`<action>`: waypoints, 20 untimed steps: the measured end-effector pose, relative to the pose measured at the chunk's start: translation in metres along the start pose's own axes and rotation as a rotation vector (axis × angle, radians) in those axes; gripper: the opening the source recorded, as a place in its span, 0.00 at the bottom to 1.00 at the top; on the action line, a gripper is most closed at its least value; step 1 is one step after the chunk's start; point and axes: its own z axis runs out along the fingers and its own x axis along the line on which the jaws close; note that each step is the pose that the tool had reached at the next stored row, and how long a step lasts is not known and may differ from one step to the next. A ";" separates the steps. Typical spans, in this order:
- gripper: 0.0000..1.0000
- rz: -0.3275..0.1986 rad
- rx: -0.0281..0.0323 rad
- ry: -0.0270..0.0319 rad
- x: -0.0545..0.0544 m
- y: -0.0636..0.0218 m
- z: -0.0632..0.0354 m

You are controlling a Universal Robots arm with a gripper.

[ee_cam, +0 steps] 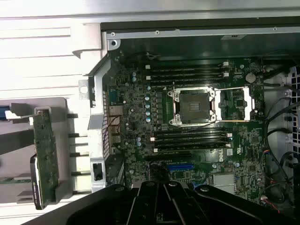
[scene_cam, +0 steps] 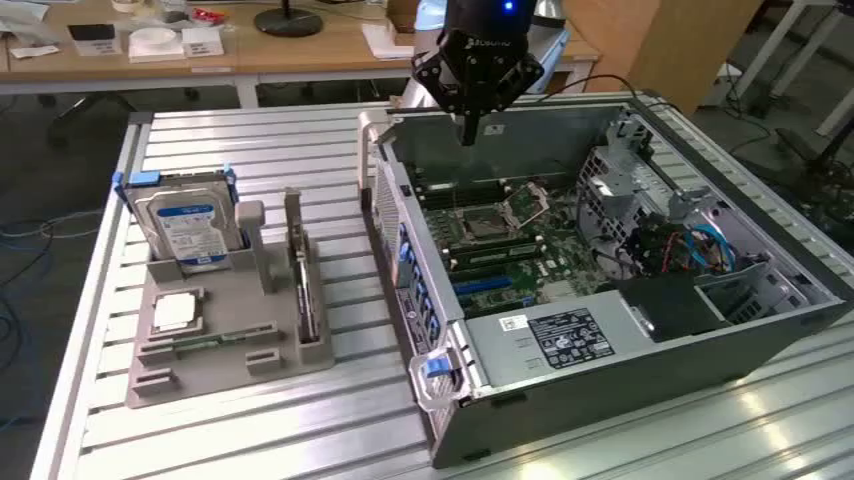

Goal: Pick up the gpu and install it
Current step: 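Reach for the gpu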

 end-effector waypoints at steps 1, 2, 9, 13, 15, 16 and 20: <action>0.11 0.000 0.0000 0.0000 0.000 0.0000 0.0000; 0.11 0.000 0.0000 0.0000 0.000 0.0000 0.0000; 0.11 0.000 0.0000 0.0000 0.003 -0.0002 -0.0001; 0.11 0.000 0.0000 0.0000 0.006 -0.0005 -0.0002; 0.11 0.000 0.0000 0.0000 0.008 -0.0006 -0.0002; 0.11 0.000 -0.0001 -0.0001 0.009 -0.0006 -0.0002; 0.11 0.000 0.0000 0.0000 0.013 -0.0010 -0.0004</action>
